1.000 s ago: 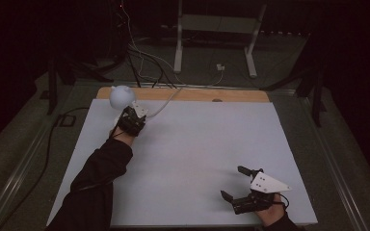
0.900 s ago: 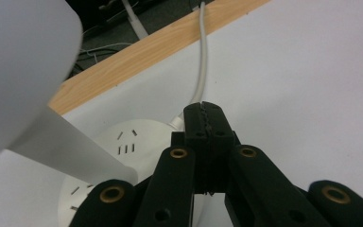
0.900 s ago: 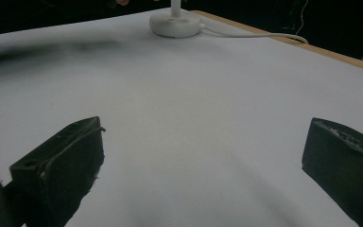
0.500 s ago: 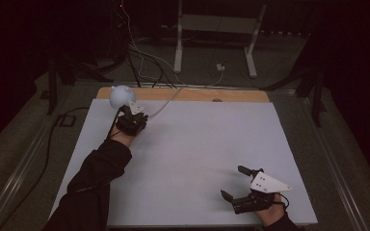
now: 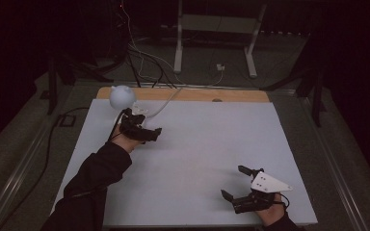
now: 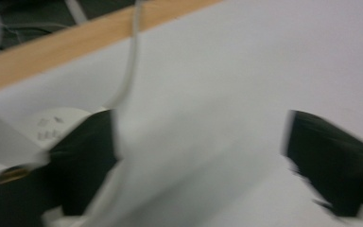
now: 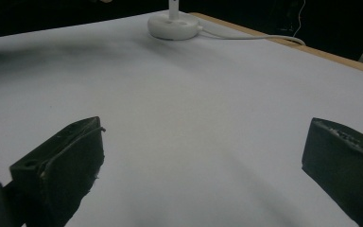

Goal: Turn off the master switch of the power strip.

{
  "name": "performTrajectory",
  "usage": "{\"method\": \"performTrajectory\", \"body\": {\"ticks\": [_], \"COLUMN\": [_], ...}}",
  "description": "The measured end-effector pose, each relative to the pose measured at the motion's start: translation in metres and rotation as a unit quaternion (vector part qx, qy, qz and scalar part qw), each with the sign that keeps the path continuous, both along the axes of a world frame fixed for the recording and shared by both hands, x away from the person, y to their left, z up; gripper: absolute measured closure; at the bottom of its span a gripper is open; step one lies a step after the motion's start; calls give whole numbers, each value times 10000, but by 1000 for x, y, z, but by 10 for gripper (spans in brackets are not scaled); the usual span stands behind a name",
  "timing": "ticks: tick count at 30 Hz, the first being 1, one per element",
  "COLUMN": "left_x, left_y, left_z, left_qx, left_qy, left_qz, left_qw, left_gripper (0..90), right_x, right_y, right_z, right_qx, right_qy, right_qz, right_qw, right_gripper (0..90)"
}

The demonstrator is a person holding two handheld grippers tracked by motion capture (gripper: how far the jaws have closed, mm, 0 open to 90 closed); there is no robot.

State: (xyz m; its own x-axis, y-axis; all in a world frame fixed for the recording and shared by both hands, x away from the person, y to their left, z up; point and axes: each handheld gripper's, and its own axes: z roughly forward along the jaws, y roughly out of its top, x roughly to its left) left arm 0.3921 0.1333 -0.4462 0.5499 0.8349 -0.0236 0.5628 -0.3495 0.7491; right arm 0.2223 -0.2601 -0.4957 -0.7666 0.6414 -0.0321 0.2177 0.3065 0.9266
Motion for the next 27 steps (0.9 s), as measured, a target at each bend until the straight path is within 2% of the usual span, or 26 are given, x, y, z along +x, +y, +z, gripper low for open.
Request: {"method": "performTrajectory", "body": {"ticks": [2, 4, 9, 11, 13, 14, 20, 27], "left_x": [-3, -6, -15, -18, -22, -24, -40, -58], "left_y": [-1, -2, -5, -5, -5, -4, -2, 7], "left_z": [1, 2, 6, 8, 9, 9, 12, 11], "left_qx": [-121, -267, -444, -571, -623, -722, -680, -610], "left_qy": [49, 216, 294, 371, 328, 383, 347, 312], "left_qz": [-127, -308, -793, -1040, -1221, -1312, -1571, -1680], "left_qw": [9998, 9989, 9954, 9922, 9900, 9880, 9846, 9834], "left_gripper": [12, 3, 3, 3, 3, 3, 3, 3], "right_x": [0, 0, -1, -1, -1, -1, -2, -2], "right_y": [0, 0, 0, 0, 0, 0, -1, 0], "right_z": [0, 0, 1, 1, 1, 2, 3, 3], "right_qx": [4, 12, 14, 15, 16, 21, 36, 36], "right_qy": [1, -2, -18, -17, -33, -37, -47, -49], "right_qz": [-2, -4, 11, 15, 17, 18, 6, 26], "right_qw": [10000, 10000, 10000, 10000, 10000, 10000, 10000, 10000], "right_gripper": [0, 0, 0, 0, 0, 0, 0, 0]}}
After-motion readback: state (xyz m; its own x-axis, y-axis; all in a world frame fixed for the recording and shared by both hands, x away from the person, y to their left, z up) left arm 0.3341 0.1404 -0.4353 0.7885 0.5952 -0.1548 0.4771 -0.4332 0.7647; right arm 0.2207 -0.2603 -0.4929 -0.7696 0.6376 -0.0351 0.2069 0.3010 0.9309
